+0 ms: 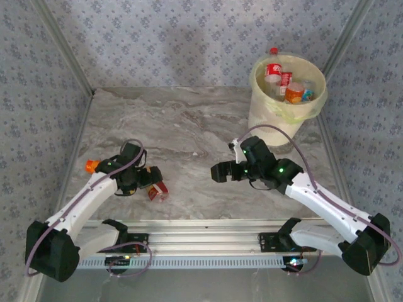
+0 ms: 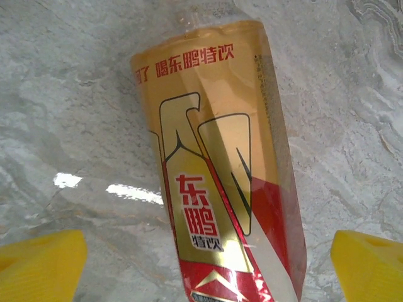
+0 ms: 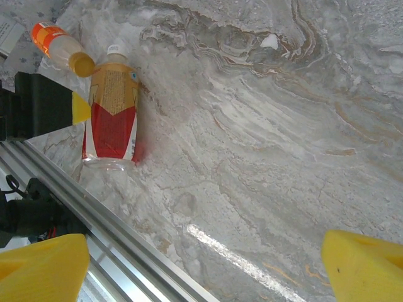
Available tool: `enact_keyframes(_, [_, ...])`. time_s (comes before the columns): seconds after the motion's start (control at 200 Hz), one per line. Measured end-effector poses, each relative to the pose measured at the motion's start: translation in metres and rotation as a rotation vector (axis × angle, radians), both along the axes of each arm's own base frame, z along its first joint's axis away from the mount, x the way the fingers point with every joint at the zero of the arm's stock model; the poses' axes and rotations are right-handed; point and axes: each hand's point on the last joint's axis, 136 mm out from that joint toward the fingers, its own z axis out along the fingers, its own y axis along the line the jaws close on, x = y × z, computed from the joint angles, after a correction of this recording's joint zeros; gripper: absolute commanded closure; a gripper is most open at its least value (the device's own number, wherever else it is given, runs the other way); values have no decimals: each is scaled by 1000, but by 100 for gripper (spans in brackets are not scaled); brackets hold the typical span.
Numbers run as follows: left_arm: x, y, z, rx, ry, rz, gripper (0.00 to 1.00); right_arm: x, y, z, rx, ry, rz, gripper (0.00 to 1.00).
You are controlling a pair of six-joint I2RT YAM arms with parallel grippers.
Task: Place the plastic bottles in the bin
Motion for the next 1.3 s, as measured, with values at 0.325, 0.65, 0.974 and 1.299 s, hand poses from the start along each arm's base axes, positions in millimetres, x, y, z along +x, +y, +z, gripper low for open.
enact_keyframes(0.325, [10,-12,-23,-95,31,8,0,0,9,-3,-21,7,11,3])
enact_keyframes(0.65, [20,-25,-40,-152,54,-11,6,7,21,-5,-44,18,18,4])
enact_keyframes(0.974, [33,-39,-40,-219,9,-40,15,9,33,-15,-68,38,21,5])
enact_keyframes(1.299, [36,-41,-48,-218,26,-56,6,14,29,-18,-90,26,-14,5])
